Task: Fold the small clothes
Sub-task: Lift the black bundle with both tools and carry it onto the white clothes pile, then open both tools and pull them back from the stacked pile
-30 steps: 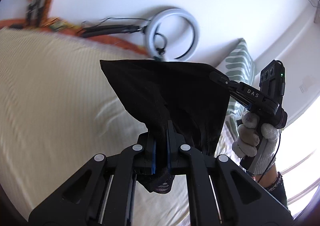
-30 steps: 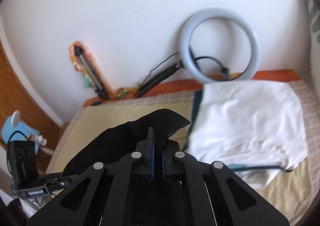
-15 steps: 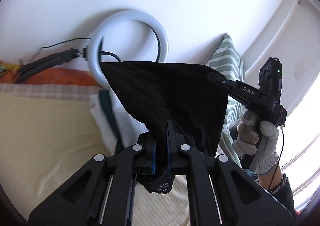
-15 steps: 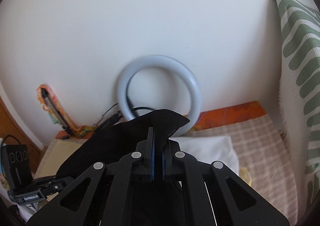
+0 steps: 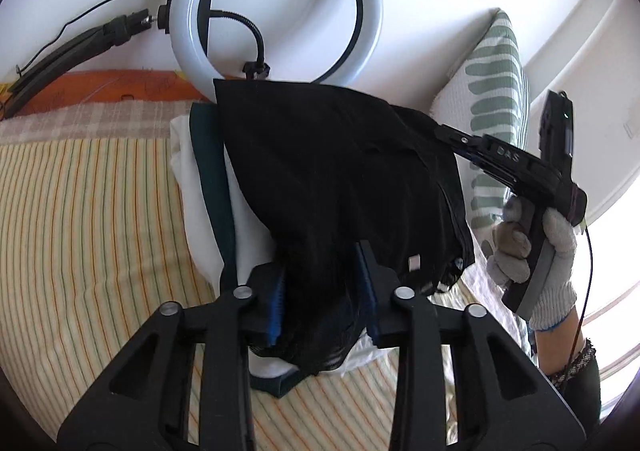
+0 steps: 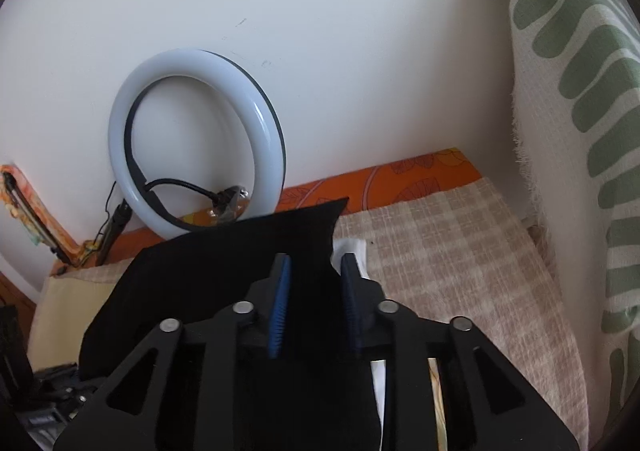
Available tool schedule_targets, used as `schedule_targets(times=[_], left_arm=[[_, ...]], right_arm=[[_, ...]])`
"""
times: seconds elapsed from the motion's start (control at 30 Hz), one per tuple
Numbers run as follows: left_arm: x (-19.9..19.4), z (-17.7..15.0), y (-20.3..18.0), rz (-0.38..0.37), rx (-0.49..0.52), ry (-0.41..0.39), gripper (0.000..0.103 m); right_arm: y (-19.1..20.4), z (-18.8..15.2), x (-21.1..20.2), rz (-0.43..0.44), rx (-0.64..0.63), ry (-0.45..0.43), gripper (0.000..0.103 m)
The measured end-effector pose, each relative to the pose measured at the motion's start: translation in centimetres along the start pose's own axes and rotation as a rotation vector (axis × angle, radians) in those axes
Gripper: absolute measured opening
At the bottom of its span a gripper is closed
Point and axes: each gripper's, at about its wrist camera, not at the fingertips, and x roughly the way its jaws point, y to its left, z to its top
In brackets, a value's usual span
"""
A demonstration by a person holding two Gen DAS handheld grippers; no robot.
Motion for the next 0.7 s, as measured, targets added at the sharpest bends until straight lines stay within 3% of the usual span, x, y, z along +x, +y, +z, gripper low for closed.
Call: schedule_targets(times=[0.17, 0.27, 0.43, 0.57, 0.7], left_arm=[[-0.4, -1.1, -0.1, 0.044, 0.028, -0.004, 0.032], [-0.8, -2.0, -0.8, 0.083, 0.068, -0.002, 0.033], [-2.2, -3.8, -1.3, 0.107, 0.093, 0.023, 0.033], [-4.4, -4.9, -1.6, 0.148, 0.125, 0.008, 0.033], [-6.9, -5.8, -2.1, 0.174, 0.134, -0.015, 0.034]], right_arm=[[-0.1, -1.8, -0.9, -0.012, -0.056, 0.034, 0.025], [-0.2, -3.1, 0.0, -0.094, -0.111, 0.092, 0.025], [-2.3, -4.7, 1.9, -0.259, -0.08, 0.183, 0.025], [-2.9, -4.8, 0.5, -0.23, -0.022, 0.143, 0.025], [-0.6, -4.4, -2.1, -0.221, -0.051, 0.093, 0.025]])
